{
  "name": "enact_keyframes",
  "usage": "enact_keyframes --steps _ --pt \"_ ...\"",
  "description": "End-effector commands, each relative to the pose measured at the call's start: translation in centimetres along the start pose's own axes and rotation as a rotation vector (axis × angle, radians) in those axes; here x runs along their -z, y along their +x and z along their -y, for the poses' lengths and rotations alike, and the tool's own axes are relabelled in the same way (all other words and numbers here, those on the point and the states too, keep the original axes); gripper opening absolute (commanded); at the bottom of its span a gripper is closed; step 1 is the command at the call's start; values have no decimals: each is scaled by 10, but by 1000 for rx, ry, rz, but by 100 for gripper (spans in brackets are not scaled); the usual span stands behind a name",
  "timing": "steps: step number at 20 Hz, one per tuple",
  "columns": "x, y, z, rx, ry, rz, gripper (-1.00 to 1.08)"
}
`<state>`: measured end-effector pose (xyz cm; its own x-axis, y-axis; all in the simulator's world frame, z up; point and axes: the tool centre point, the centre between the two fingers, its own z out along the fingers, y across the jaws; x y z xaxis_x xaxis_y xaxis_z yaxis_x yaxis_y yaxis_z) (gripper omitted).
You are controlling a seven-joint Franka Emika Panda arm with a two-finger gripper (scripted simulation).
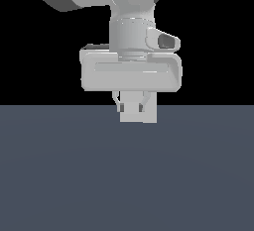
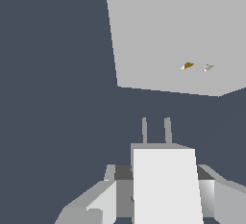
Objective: Plug the charger into the wall socket.
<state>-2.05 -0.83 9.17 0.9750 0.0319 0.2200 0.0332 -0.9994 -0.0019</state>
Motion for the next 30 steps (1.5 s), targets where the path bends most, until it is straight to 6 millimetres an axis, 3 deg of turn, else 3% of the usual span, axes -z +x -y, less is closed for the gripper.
enact_keyframes --steps 1,18,30 --pt "4 0 -7 -43 -10 1 -100" --pt "8 2 -17 -101 -24 3 -100" --pt "0 38 -21 -101 -24 3 -100"
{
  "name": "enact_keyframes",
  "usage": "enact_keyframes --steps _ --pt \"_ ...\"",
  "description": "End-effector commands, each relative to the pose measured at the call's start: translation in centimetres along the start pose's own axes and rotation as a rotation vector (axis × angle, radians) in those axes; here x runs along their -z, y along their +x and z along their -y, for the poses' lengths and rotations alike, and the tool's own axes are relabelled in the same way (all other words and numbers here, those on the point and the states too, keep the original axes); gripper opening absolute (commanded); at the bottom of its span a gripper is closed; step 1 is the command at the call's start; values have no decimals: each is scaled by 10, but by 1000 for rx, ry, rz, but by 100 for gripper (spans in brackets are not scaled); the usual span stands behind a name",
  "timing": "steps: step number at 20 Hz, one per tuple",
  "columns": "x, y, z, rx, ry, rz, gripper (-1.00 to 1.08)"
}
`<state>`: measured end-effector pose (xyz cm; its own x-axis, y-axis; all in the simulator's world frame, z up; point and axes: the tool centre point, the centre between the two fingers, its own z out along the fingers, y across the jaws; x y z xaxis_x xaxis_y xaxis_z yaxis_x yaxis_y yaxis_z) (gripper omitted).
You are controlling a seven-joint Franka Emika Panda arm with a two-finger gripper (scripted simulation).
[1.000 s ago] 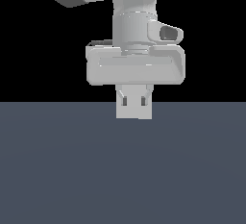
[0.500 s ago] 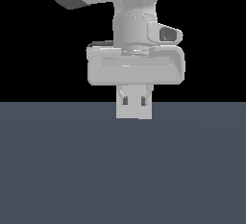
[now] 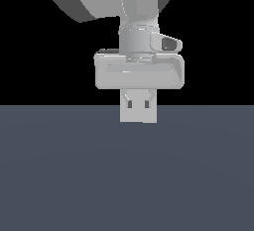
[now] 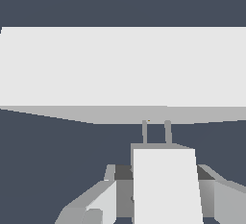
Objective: Plug the charger into the wall socket.
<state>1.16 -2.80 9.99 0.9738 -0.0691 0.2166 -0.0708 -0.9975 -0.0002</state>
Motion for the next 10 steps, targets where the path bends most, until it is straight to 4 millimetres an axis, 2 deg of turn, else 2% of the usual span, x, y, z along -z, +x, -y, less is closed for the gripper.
enact_keyframes --steps 1,10 --pt "-2 8 0 0 0 0 -100" --pt "-3 15 0 0 0 0 -100"
